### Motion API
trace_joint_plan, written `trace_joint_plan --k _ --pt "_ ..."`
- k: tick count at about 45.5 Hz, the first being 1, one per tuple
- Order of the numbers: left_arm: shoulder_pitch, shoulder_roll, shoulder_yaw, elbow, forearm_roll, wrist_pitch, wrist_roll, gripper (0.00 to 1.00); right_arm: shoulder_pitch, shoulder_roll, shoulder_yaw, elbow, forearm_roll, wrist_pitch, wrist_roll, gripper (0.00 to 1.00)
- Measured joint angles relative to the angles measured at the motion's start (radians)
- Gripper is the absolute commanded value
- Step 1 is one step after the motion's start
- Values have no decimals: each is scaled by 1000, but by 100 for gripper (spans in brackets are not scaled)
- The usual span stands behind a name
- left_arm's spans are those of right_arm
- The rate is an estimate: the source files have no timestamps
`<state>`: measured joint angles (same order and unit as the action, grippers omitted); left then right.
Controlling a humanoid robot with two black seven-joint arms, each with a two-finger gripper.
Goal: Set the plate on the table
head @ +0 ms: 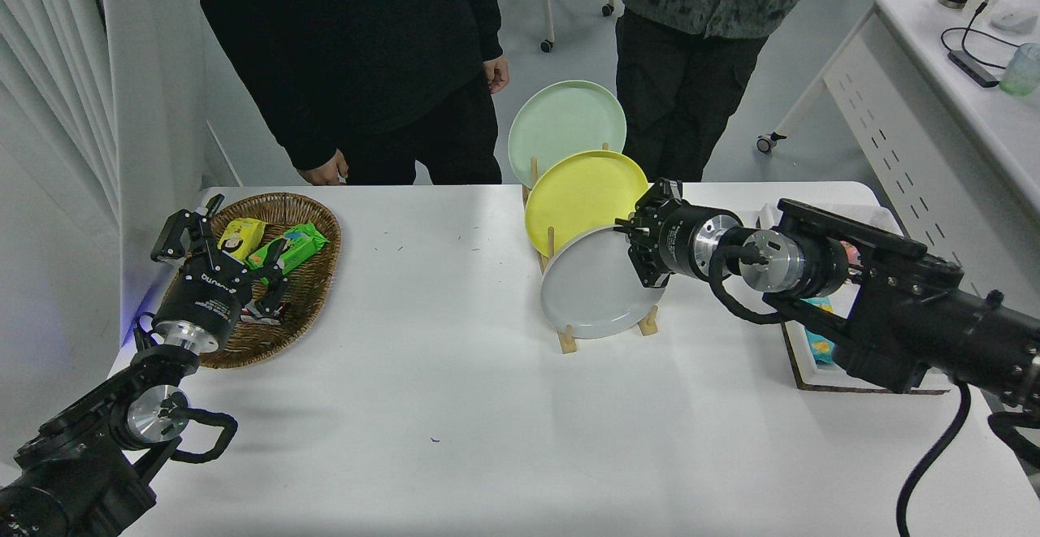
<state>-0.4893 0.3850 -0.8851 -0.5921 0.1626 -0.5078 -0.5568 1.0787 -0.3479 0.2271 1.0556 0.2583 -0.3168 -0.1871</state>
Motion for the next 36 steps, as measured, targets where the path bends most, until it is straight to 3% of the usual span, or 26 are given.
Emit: trace_joint_plan --k 36 --pt "0 0 0 0 0 0 0 98 91 -111 -18 103 35 -20 -42 0"
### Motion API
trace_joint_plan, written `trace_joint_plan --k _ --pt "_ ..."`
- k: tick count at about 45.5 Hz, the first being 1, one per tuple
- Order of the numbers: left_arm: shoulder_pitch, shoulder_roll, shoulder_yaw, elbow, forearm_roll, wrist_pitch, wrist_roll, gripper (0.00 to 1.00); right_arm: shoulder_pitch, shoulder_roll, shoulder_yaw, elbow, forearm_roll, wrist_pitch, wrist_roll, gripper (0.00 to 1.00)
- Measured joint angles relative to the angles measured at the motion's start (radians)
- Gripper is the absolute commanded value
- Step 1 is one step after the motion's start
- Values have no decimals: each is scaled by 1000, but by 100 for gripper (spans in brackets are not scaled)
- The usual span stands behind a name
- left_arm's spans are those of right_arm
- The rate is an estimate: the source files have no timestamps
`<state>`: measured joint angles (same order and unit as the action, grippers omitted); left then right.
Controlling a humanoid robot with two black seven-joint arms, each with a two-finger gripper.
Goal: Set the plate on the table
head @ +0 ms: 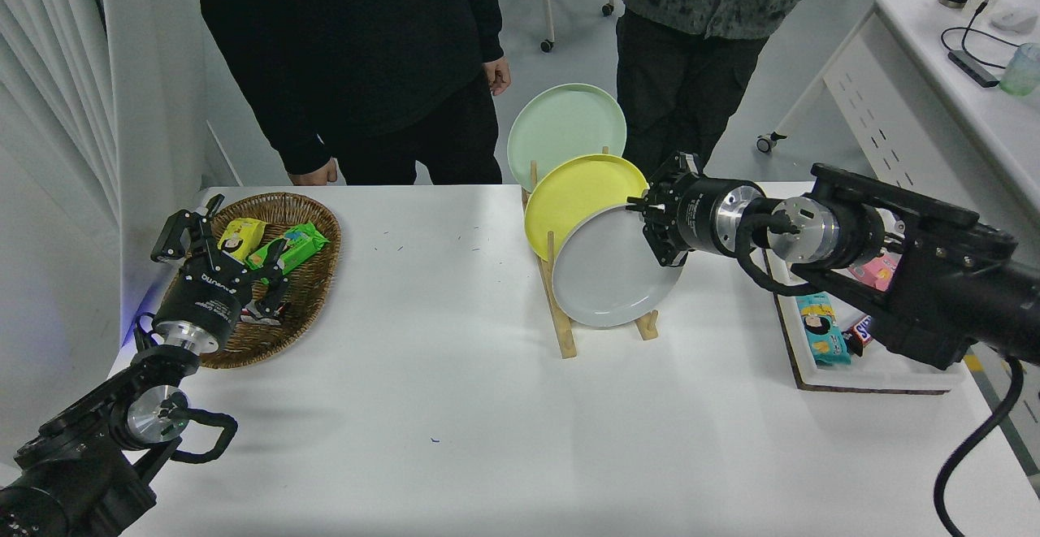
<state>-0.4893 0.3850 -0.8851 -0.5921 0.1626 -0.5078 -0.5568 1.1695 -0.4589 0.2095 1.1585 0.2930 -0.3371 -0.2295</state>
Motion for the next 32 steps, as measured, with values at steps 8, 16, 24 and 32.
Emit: trace_joint_plan --k 8,16,24,32 --pt "0 0 0 0 0 0 0 98 35 -19 -1 17 13 -1 -4 0" --pt "0 0 0 0 0 0 0 98 83 -35 -16 25 50 -3 -9 0" --pt "0 0 0 0 0 0 0 98 136 -48 -37 29 116 -17 -15 0" --pt "0 0 0 0 0 0 0 98 176 -56 -45 29 206 -57 -19 0"
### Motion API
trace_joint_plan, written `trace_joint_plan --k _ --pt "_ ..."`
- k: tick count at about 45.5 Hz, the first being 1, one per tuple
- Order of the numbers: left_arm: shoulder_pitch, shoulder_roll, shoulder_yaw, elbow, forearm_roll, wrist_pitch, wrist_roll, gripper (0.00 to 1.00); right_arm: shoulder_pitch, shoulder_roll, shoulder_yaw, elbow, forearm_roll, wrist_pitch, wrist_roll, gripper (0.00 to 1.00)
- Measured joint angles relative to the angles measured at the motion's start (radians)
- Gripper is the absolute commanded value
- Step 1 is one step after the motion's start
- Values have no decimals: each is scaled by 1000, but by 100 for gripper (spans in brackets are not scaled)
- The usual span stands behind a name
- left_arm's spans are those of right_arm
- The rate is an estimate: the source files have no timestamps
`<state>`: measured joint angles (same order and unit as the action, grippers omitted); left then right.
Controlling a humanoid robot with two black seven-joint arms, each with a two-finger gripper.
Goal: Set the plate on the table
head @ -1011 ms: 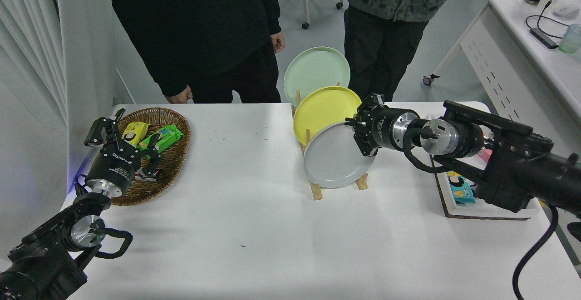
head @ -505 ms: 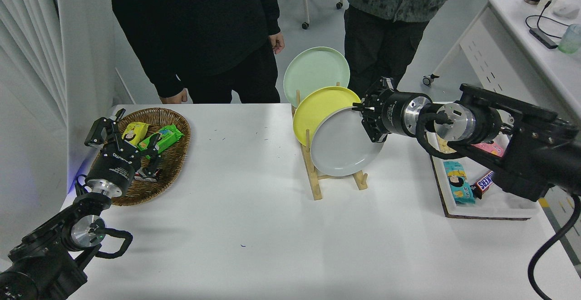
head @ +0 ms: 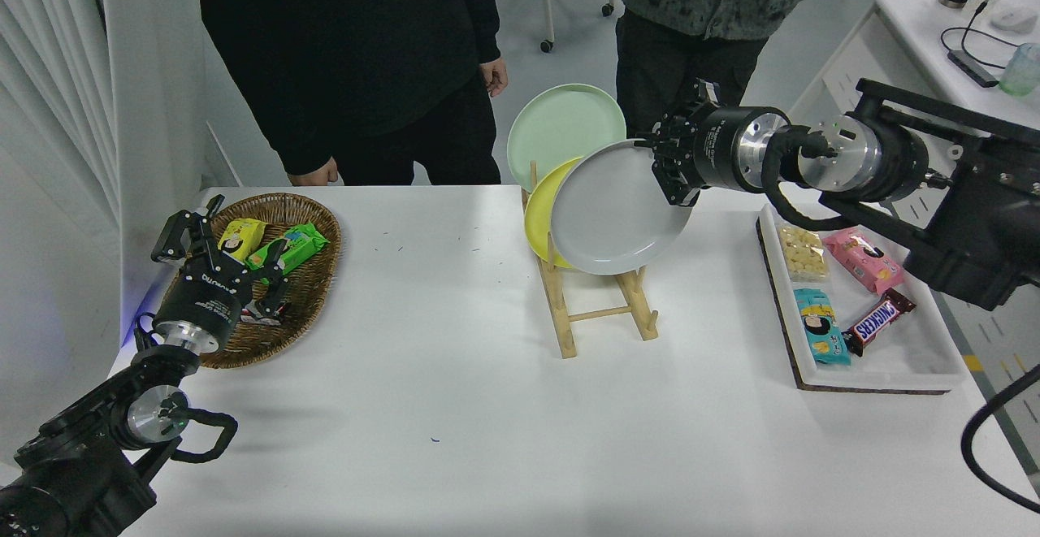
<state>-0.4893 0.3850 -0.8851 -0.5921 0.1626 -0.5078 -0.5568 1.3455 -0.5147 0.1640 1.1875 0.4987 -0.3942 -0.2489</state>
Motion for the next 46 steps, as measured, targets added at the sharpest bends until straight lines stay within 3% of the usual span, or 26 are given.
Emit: trace_joint_plan --k 11,30,46 --pt "0 0 0 0 0 0 0 98 -1 -31 3 6 109 -44 -1 0" --pt "0 0 0 0 0 0 0 98 -263 -113 188 72 295 -81 11 0" --pt "0 0 0 0 0 0 0 98 -425 -107 320 95 345 -143 50 0"
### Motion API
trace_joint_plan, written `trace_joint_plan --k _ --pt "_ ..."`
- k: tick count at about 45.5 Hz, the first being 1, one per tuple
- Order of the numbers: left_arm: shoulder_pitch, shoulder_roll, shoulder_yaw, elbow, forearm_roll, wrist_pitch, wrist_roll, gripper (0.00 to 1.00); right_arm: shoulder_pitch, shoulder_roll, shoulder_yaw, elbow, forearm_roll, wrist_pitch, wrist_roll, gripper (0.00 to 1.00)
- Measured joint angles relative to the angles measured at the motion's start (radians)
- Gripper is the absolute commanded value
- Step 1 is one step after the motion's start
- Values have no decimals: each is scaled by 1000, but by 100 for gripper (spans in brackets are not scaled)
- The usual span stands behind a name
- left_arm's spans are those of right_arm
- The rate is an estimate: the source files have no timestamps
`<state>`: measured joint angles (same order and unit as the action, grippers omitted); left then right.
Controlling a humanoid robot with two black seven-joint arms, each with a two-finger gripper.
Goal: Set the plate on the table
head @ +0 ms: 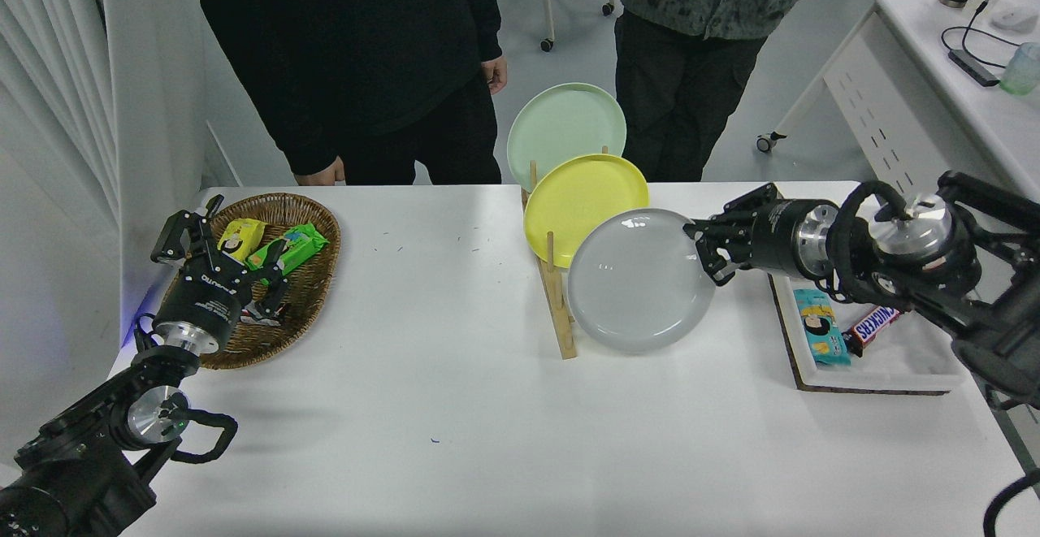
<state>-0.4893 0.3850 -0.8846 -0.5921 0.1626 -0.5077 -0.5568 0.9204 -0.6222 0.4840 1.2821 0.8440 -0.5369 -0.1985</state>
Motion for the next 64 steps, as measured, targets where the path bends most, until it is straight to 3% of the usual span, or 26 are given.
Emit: trace_joint_plan --k 32,64 --pt "0 0 1 0 0 0 0 98 -488 227 417 62 87 -146 154 0" --pt "0 0 1 0 0 0 0 98 -673 326 554 133 124 -305 172 0"
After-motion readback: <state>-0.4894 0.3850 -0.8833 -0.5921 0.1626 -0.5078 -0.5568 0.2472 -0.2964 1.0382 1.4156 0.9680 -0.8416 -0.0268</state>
